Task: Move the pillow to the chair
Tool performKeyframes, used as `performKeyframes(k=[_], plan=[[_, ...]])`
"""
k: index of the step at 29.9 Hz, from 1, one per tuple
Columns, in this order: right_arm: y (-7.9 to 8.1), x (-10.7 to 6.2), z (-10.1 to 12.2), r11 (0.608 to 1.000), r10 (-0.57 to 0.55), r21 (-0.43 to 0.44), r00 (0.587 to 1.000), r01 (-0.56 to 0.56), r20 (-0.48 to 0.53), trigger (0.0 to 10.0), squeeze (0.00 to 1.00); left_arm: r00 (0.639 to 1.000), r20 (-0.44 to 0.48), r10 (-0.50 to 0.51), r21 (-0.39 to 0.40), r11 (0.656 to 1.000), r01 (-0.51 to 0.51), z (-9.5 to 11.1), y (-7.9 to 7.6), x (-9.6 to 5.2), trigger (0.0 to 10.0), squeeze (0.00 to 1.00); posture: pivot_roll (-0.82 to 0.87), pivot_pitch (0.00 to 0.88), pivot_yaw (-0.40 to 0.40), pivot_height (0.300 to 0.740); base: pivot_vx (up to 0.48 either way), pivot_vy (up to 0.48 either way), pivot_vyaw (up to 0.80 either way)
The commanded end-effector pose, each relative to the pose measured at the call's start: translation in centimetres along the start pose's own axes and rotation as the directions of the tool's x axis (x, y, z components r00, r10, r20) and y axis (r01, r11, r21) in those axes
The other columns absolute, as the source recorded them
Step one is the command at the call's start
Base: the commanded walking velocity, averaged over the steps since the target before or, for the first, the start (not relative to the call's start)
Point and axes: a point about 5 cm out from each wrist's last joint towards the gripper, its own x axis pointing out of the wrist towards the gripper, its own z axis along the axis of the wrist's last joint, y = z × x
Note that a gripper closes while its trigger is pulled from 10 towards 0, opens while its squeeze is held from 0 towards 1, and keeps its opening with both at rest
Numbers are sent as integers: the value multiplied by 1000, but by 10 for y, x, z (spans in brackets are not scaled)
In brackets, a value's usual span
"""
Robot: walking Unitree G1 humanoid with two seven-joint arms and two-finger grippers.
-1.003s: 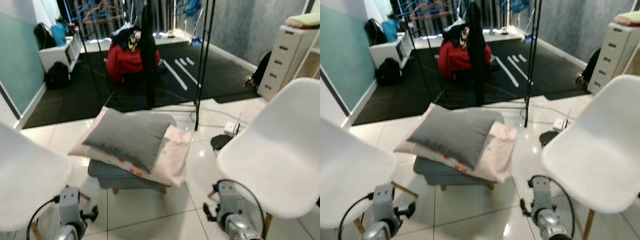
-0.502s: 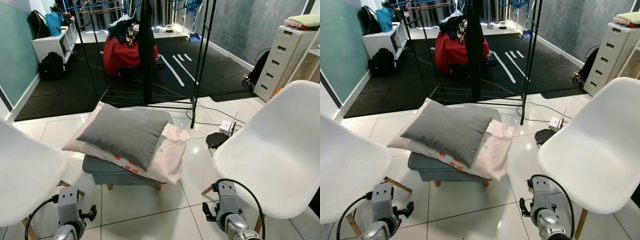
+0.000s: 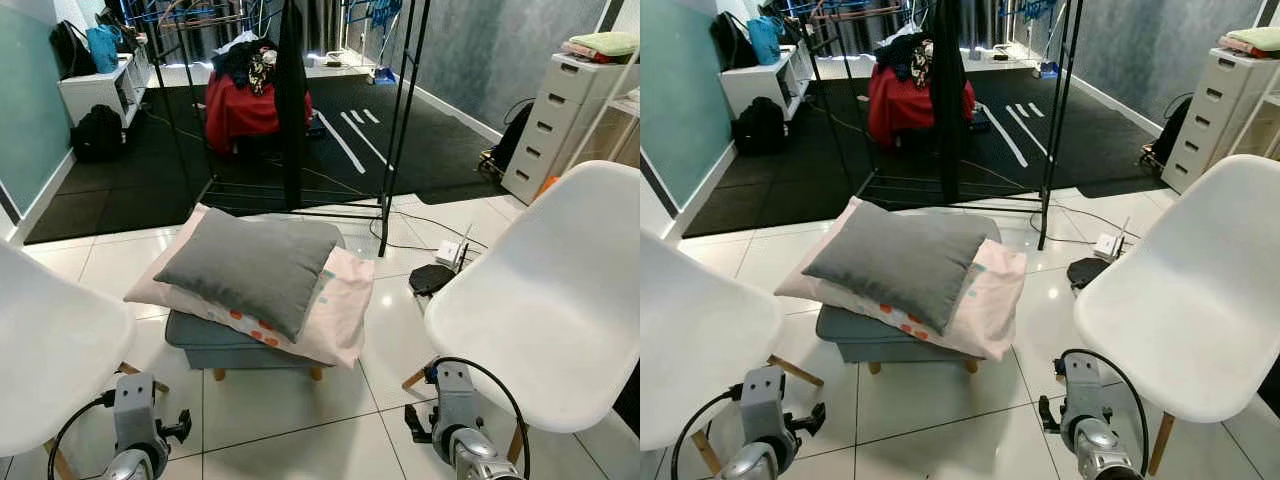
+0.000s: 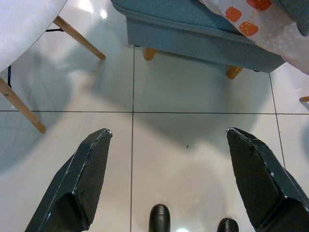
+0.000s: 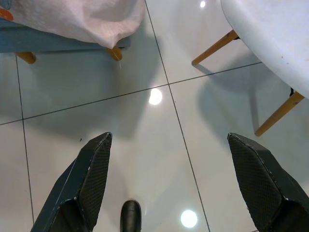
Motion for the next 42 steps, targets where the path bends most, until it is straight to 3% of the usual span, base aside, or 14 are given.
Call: performKeyframes(k=[1, 10, 42], plan=[[3, 0, -2, 1000, 11, -1, 1000, -11, -9, 10000, 0, 1000, 2, 12, 16, 1000, -12, -1, 4, -1, 10000, 0, -40, 24, 5, 740, 0, 0, 0], [4, 0, -5, 1000, 16, -4, 1000, -16, -15, 10000, 0, 1000, 5, 4, 25, 1000, -4, -1, 3, -2, 10000, 0, -40, 15, 6, 740, 170, 0, 0], [4, 0, -4, 1000, 16, -5, 1000, -16, -14, 10000, 0, 1000, 12, -9, 35, 999, 9, 1, 2, -1, 10000, 0, -40, 25, 8, 740, 342, 0, 0]])
